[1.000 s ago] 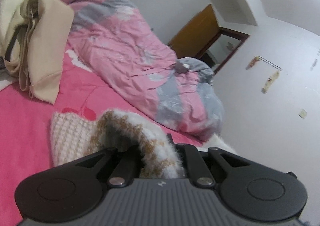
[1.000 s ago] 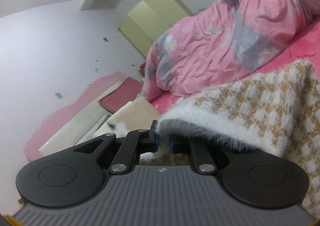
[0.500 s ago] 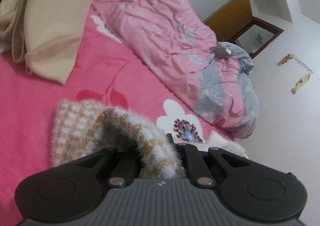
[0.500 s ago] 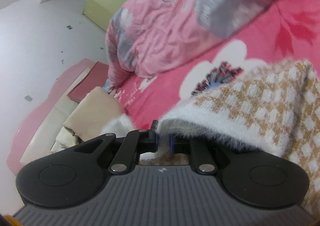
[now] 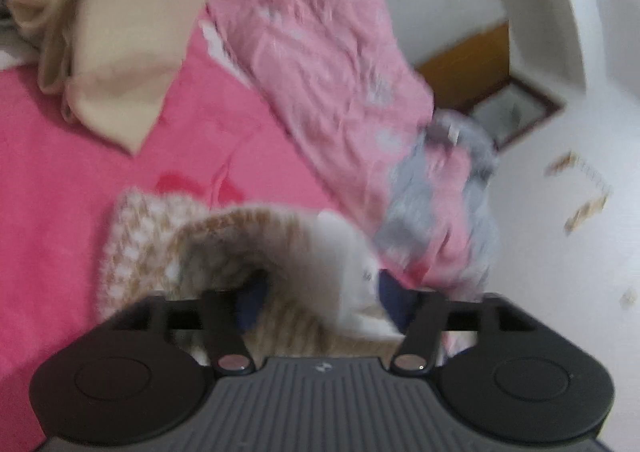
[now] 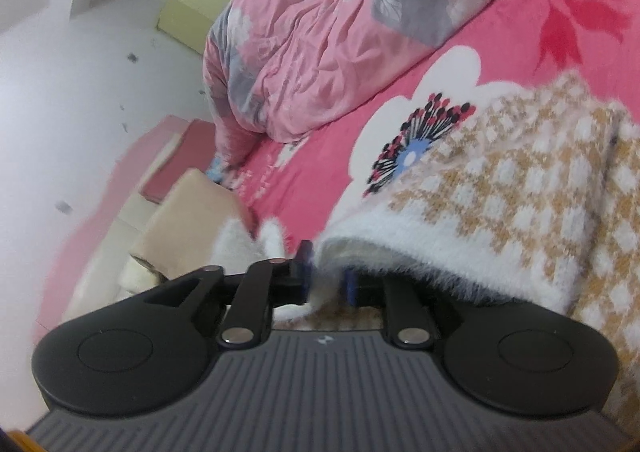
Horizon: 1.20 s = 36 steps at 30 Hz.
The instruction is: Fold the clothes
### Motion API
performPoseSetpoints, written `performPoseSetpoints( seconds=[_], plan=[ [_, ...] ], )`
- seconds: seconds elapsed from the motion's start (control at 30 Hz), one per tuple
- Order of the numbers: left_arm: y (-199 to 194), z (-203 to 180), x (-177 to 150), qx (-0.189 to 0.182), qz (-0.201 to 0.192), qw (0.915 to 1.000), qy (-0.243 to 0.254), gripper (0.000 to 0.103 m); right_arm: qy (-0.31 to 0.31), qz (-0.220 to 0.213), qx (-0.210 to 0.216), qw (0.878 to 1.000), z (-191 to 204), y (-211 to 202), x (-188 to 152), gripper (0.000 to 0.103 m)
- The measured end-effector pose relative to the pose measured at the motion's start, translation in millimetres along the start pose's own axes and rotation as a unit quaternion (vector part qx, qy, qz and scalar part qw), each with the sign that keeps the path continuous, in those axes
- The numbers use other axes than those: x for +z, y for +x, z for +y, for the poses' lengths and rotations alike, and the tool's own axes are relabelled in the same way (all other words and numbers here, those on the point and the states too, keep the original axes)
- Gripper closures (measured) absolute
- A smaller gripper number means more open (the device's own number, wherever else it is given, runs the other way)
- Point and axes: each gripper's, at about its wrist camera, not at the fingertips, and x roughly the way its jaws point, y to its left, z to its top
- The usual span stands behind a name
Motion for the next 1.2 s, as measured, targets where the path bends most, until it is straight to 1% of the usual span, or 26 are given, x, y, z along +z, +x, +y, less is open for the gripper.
performPoseSetpoints(
  seconds=[0.03,0.07,0.1,0.13,0.17,0.2,0.27,0.33,0.4,0.47,0.53,0.57,0.63,0.73,0.83,0.87,0.97,1.07,1.13,1.2],
  plan=[
    [-5.0,-1.3,1.2,0.0,-0.015,0.9999,-0.001,0.023,0.006,-0.003,0.01,1.0,-0.1,-2.0,0.3,0.074],
    [-9.5,-2.4,2.5,0.0,-0.028,0.9996,-0.002,0.02,0.011,-0.007,0.018,1.0,0.3,-4.3,0.3,0.065],
    [-12.9,-3.2,3.9,0.002,-0.034,0.9994,-0.004,0.02,0.012,-0.011,0.023,1.0,2.2,-7.2,-0.5,0.058],
    [-16.0,-3.7,4.7,0.004,-0.037,0.9993,-0.008,0.02,0.011,-0.015,0.029,0.999,4.5,-10.2,-1.3,0.046],
    [-19.5,-4.0,4.7,0.006,-0.038,0.9992,-0.011,0.02,0.008,-0.019,0.033,0.999,7.8,-13.6,-2.3,0.04],
    [-23.6,-4.4,4.3,0.007,-0.038,0.9992,-0.013,0.02,0.005,-0.022,0.034,0.999,11.3,-17.1,-3.5,0.038],
    [-34.1,-5.8,1.4,0.008,-0.038,0.9992,-0.011,0.02,-0.001,-0.027,0.033,0.999,17.3,-25.0,-6.1,0.03],
    [-48.4,-7.5,-4.4,0.009,-0.038,0.9992,-0.006,0.02,-0.004,-0.03,0.034,0.999,22.0,-34.9,-9.5,0.026],
    [-62.8,-9.5,-11.2,0.013,-0.037,0.9992,0.001,0.019,-0.007,-0.031,0.037,0.999,26.1,-48.1,-14.8,0.024],
    [-77.6,-12.9,-22.1,0.024,-0.031,0.9991,0.017,0.019,-0.013,-0.035,0.04,0.999,30.5,-65.8,-22.1,0.024],
    [-91.3,-17.0,-35.8,0.041,-0.03,0.998,0.038,0.018,-0.023,-0.042,0.041,0.998,33.9,-86.1,-31.0,0.023],
    [-97.6,-18.9,-44.2,0.049,-0.031,0.997,0.051,0.016,-0.028,-0.047,0.041,0.998,35.1,-96.6,-35.9,0.022],
    [-110.4,-22.5,-61.0,0.064,-0.033,0.9945,0.076,0.015,-0.043,-0.057,0.033,0.997,36.2,-120.6,-47.8,0.021],
    [-126.6,-27.4,-84.3,0.084,-0.038,0.9896,0.111,0.015,-0.065,-0.077,-0.008,0.995,32.8,-155.9,-65.4,0.021],
    [-138.0,-31.9,-103.0,0.104,-0.051,0.9834,0.14,0.015,-0.061,-0.094,-0.053,0.992,22.1,-183.4,-76.4,0.021],
    [-141.3,-33.6,-108.6,0.11,-0.055,0.9811,0.149,0.015,-0.057,-0.099,-0.064,0.991,18.2,-191.1,-80.3,0.021],
    [-149.7,-38.1,-121.5,0.12,-0.062,0.9762,0.169,0.015,-0.023,-0.109,-0.066,0.992,3.8,-202.8,-93.6,0.021],
    [-157.4,-38.3,-130.3,0.132,-0.065,0.9736,0.174,0.015,0.011,-0.118,-0.067,0.991,-10.7,-214.4,-107.0,0.021],
    [-163.0,-35.3,-135.2,0.138,-0.064,0.9744,0.166,0.015,0.034,-0.125,-0.069,0.989,-20.4,-222.2,-115.9,0.021],
    [-169.4,-30.2,-140.6,0.137,-0.062,0.9772,0.15,0.015,0.057,-0.131,-0.07,0.987,-30.0,-230.0,-124.8,0.021]
  ],
)
